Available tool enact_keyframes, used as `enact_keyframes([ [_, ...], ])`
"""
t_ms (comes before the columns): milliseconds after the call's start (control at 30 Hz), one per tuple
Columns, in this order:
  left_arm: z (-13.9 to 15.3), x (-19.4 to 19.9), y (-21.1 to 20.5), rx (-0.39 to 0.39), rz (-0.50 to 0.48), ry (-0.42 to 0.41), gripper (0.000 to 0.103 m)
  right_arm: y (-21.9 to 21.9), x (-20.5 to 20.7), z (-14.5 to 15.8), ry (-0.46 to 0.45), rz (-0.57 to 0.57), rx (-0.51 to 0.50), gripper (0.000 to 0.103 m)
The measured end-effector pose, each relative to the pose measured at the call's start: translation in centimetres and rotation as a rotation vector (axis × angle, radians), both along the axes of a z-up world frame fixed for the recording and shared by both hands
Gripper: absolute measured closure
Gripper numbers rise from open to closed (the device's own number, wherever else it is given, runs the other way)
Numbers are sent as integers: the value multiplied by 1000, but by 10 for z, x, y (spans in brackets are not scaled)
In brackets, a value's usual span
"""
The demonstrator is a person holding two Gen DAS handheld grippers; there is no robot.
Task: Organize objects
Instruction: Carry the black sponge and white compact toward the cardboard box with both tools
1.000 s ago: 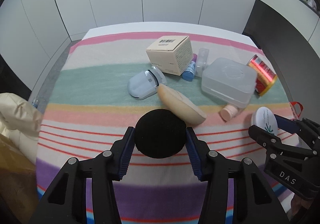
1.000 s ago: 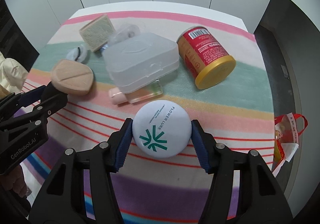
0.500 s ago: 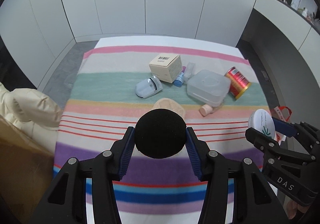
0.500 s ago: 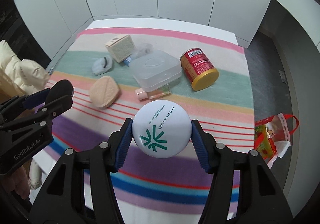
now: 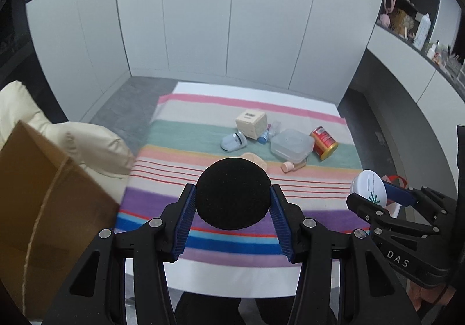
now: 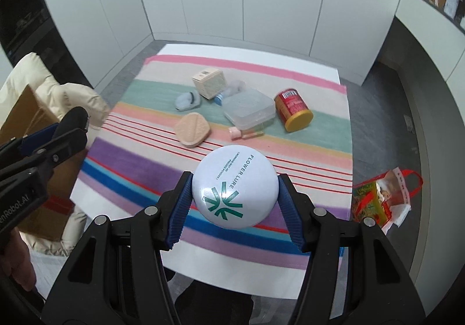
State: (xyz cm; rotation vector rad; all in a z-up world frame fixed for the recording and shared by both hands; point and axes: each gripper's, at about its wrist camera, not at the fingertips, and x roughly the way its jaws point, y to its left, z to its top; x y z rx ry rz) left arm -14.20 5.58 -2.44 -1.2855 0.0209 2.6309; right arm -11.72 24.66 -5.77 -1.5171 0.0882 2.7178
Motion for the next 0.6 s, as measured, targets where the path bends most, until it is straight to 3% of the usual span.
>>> enact_keyframes([
  [367,21,27,-58,7,85,73,51,-25,8,42,87,71,-11,43],
  [600,21,28,-96,12,140,78,51,-59,-4,48,110,136,11,43],
])
